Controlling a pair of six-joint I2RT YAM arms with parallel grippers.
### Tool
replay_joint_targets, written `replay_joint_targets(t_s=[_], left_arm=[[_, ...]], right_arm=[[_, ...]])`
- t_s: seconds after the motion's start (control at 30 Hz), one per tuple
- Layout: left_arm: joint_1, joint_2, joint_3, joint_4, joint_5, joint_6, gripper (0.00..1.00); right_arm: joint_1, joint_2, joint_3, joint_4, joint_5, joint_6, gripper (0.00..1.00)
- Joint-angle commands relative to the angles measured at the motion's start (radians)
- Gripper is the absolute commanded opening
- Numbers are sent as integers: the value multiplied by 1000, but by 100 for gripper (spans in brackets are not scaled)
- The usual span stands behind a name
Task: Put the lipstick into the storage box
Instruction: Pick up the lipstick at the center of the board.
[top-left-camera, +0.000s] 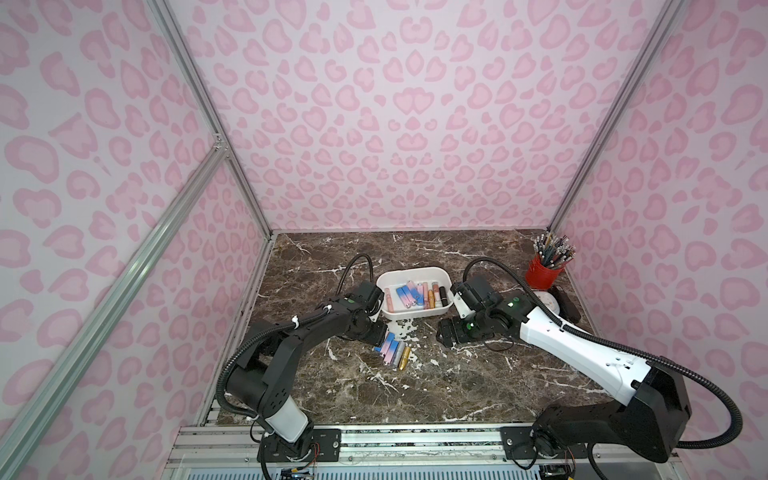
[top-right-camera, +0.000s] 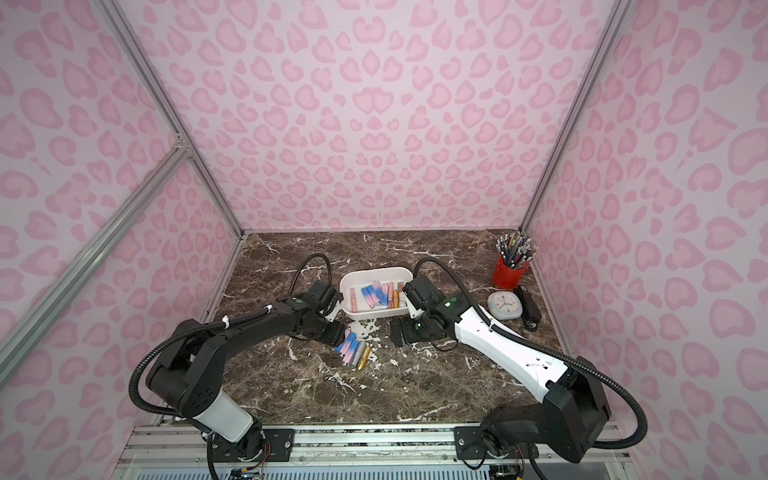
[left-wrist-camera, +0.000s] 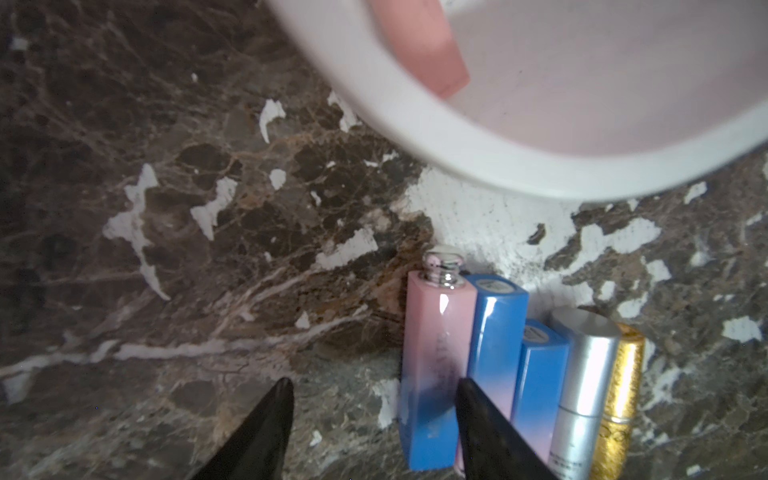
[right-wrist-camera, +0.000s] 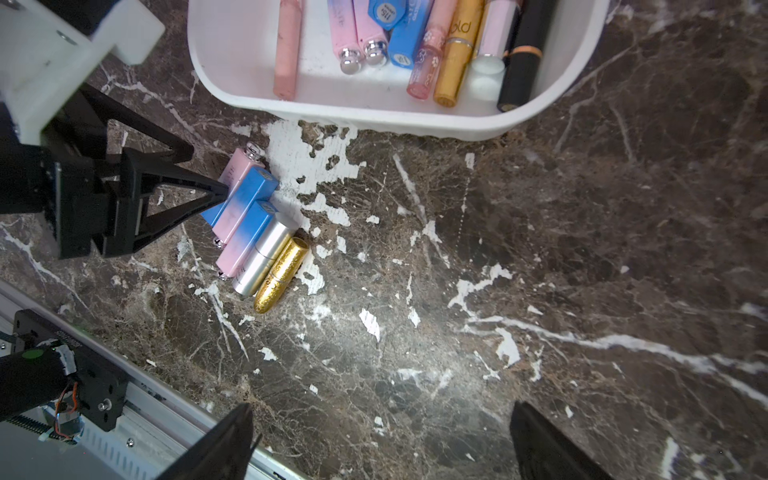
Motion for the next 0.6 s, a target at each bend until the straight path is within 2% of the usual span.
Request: replay_joint_targets(t_s=[0.0, 0.33, 0.57], left_arm=[[-6, 4, 1, 10, -1, -18, 65], [-23, 20, -8, 16, -17, -31, 58], [-25, 19, -17, 18, -17, -41, 44]], right_arm=[[-14, 9, 9, -18, -11, -28, 99], [-36, 1, -2, -26, -24, -45, 99], [-40, -4, -14, -22, -40, -45, 99]])
